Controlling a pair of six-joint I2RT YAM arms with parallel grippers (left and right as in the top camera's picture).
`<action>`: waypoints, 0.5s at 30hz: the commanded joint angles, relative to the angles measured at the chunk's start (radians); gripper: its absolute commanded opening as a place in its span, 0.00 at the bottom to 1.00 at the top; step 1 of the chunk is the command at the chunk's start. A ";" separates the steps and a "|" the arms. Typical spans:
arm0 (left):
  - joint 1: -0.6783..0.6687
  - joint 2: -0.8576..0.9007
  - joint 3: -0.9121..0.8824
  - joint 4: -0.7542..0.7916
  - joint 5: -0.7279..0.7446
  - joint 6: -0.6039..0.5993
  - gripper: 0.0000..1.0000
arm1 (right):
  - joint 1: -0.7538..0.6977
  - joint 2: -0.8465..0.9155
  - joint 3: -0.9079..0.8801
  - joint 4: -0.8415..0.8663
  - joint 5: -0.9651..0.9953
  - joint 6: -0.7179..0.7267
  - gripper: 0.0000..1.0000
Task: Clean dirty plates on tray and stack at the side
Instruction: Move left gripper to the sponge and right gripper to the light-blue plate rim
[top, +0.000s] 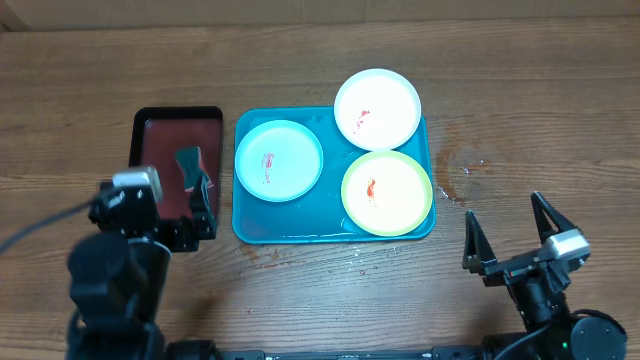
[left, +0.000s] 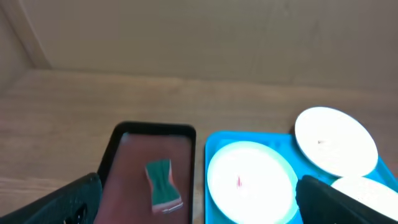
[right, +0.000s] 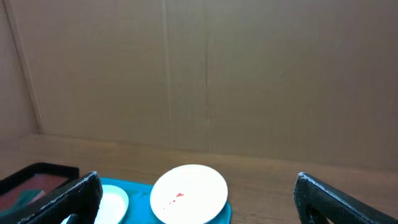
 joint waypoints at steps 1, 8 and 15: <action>0.004 0.127 0.200 -0.102 0.027 0.034 1.00 | 0.005 0.079 0.107 -0.042 -0.017 0.004 1.00; 0.004 0.327 0.509 -0.385 0.027 0.034 1.00 | 0.005 0.324 0.320 -0.161 -0.024 0.069 1.00; 0.004 0.518 0.776 -0.672 0.088 0.056 1.00 | 0.005 0.676 0.639 -0.377 -0.106 0.084 1.00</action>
